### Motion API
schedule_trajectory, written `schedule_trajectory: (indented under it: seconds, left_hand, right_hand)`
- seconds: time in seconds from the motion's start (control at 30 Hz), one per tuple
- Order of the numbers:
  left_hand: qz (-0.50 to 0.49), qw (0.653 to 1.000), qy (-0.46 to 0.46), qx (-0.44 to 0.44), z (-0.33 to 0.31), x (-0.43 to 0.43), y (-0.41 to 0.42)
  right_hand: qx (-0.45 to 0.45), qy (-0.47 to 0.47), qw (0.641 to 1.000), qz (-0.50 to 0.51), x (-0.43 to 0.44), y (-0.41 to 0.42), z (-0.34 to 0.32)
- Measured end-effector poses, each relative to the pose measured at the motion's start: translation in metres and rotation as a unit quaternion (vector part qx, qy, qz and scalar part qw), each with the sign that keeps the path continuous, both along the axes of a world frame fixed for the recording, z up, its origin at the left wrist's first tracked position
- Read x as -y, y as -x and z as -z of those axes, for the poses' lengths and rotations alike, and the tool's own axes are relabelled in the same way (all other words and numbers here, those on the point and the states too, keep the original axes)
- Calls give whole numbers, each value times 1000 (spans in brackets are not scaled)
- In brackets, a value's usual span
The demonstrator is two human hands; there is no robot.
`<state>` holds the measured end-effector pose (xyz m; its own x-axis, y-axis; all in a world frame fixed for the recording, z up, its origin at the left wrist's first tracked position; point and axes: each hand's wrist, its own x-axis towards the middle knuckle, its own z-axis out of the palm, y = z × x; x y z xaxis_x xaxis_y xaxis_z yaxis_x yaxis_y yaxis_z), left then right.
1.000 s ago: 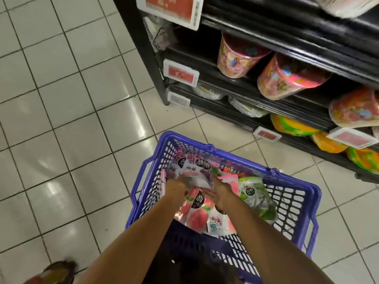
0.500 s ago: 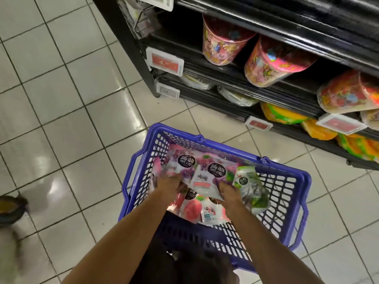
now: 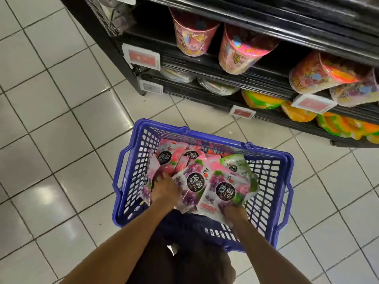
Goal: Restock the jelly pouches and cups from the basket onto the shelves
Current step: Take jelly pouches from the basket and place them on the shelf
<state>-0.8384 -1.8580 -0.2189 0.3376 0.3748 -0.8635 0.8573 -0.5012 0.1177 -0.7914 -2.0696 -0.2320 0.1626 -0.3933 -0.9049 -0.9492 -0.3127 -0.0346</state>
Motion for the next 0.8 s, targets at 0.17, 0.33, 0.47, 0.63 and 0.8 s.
schedule_trajectory:
  seconds: [0.17,0.33,0.47,0.63,0.8]
  left_hand:
    - [110,990,19,82,25,5,-19]
    - [-75,991,110,34,27,7,-25]
    - [-206,959,194,-19,-9,0,-19]
    - [-342,907,237,63,-119,-22,-1]
    - [-359,872,304,136,-293,-50,-14]
  right_hand:
    - [17,-97,988,122,3,-4,8]
    - [79,-95,992,15,0,-1,11]
    - [89,-175,975,100,-5,2,-26]
    - [170,-273,937,133,-19,-2,-143]
    - [238,-304,921,43,-28,-25,-308]
